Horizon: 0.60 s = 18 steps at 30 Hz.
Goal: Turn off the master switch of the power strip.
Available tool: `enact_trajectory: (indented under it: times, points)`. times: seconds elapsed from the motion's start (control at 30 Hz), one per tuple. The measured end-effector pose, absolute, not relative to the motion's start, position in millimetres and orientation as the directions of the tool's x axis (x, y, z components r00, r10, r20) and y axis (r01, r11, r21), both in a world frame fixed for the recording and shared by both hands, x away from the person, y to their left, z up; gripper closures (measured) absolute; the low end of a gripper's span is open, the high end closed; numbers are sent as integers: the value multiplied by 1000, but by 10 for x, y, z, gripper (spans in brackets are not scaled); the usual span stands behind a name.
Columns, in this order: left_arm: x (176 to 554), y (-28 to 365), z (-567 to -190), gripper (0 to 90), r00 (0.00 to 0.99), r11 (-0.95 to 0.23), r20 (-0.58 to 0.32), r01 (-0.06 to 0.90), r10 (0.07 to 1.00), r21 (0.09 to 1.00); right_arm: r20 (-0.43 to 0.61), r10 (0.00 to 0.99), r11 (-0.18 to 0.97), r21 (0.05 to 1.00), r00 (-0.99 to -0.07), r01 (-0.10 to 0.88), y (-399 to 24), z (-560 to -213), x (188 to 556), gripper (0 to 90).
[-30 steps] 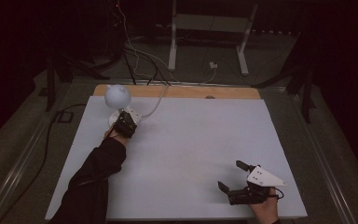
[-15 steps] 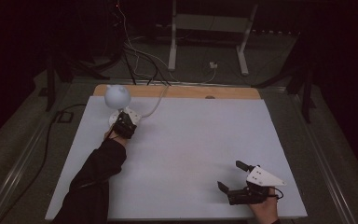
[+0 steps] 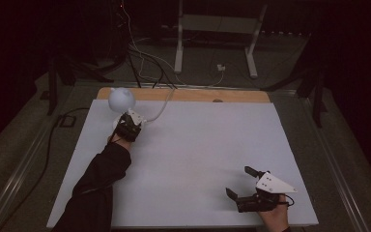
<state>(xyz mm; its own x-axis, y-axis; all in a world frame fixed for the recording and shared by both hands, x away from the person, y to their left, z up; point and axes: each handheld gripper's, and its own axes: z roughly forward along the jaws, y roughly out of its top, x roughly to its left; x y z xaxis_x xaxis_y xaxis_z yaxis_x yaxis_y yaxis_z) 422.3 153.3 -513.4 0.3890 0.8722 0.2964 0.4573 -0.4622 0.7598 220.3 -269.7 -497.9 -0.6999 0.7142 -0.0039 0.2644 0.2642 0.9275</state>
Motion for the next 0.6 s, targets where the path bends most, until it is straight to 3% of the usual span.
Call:
enact_trajectory:
  times: [0.6]
  points:
    - [4114, 1435, -4904, 900, 415, -455, 277, 427, 866, 781, -2, 721, 254, 931, -693, 262, -2719, -4966, 2198, 1]
